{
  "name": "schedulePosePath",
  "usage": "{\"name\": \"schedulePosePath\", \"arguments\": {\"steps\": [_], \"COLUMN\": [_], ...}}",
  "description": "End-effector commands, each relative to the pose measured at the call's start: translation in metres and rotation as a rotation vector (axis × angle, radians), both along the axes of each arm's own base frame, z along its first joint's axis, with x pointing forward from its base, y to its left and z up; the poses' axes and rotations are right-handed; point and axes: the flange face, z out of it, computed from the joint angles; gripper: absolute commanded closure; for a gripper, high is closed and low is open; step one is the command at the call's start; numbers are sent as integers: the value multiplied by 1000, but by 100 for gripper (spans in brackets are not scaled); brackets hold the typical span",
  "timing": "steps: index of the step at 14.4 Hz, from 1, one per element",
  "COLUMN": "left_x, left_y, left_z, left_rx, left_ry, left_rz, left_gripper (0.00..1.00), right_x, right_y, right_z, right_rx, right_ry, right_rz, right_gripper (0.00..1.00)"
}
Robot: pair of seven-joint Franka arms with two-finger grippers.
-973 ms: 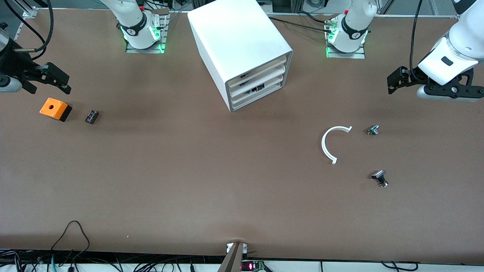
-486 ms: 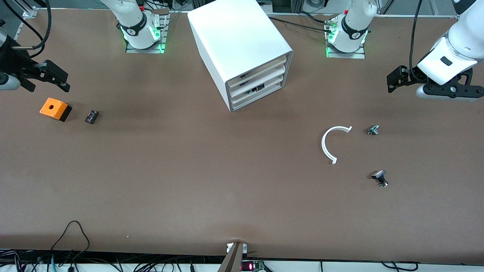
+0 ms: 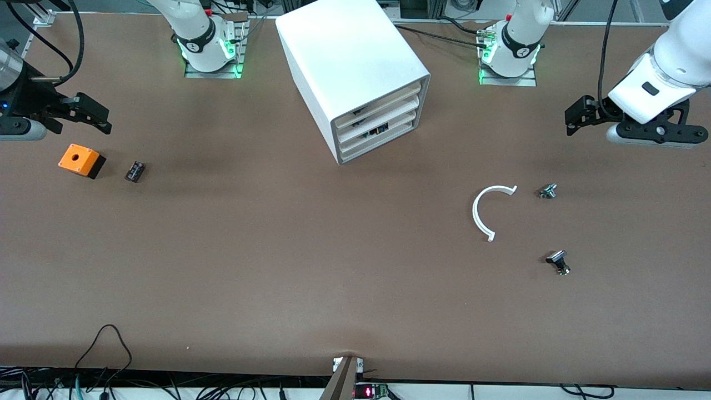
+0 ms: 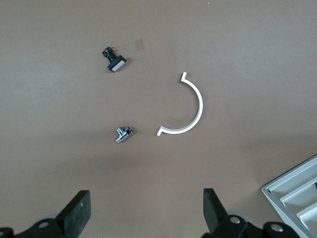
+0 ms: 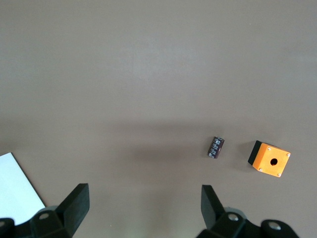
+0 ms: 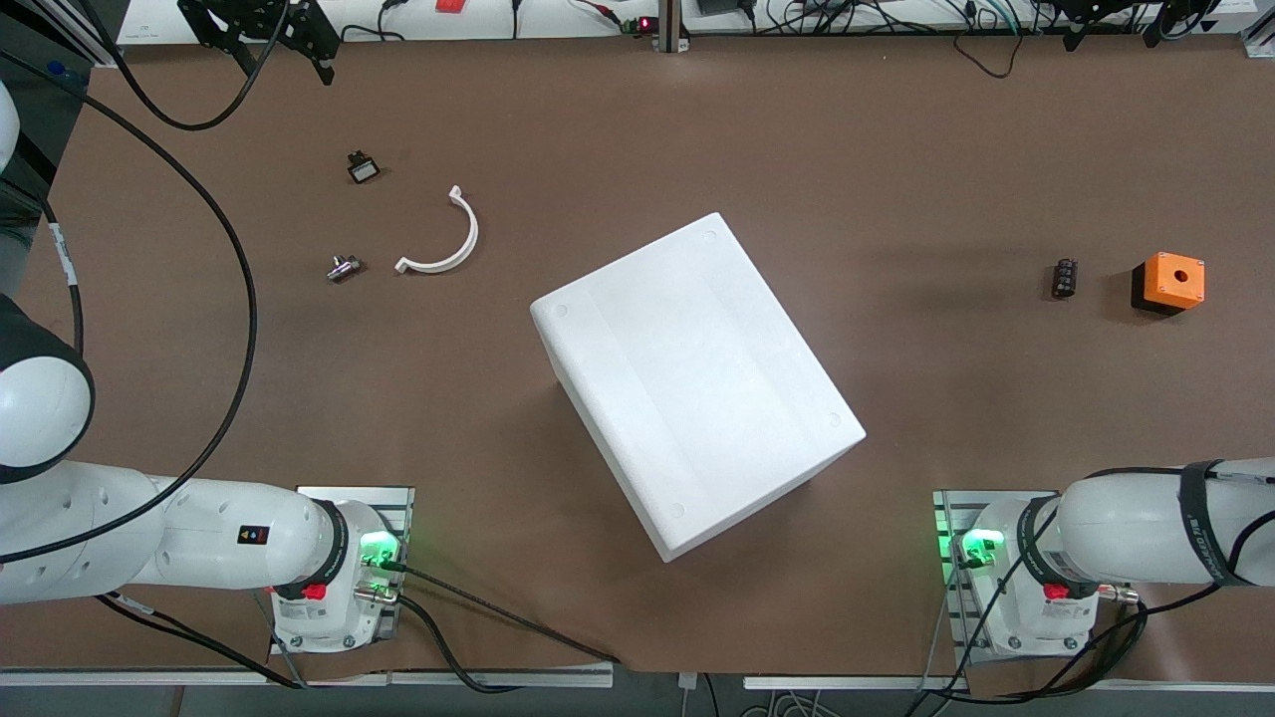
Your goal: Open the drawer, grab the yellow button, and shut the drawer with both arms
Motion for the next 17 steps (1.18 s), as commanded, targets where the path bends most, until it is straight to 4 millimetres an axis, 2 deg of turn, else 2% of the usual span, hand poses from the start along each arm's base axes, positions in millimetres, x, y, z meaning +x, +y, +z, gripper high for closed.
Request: {"name": "schedulePosePath", "arguments": {"steps": [1, 4, 5, 9, 14, 17], "left_x": [4, 3, 3, 3, 3, 3], "left_y": [-4, -10, -9, -8, -6, -6], "left_z": [5, 6, 5, 6, 6, 6], "left_rx": [-1, 0, 0, 0, 1, 0], "left_ry": [7, 5, 7, 5, 5, 7], "left_rz": [-7, -18, -16, -15, -12, -12], "left_gripper": [0, 0, 0, 0, 0, 0], "right_x": [-1, -1, -2, 10, 26, 37], "right_y": [3, 3, 9, 18, 64, 85], "right_z": [1, -1, -1, -22, -50, -67], "right_rx": [13, 8, 4, 6, 3, 9], "right_ry": [9, 16, 19, 45, 45, 29], "right_rz": [10, 14, 16, 22, -16, -45], "right_gripper": [0, 0, 0, 0, 0, 0]}}
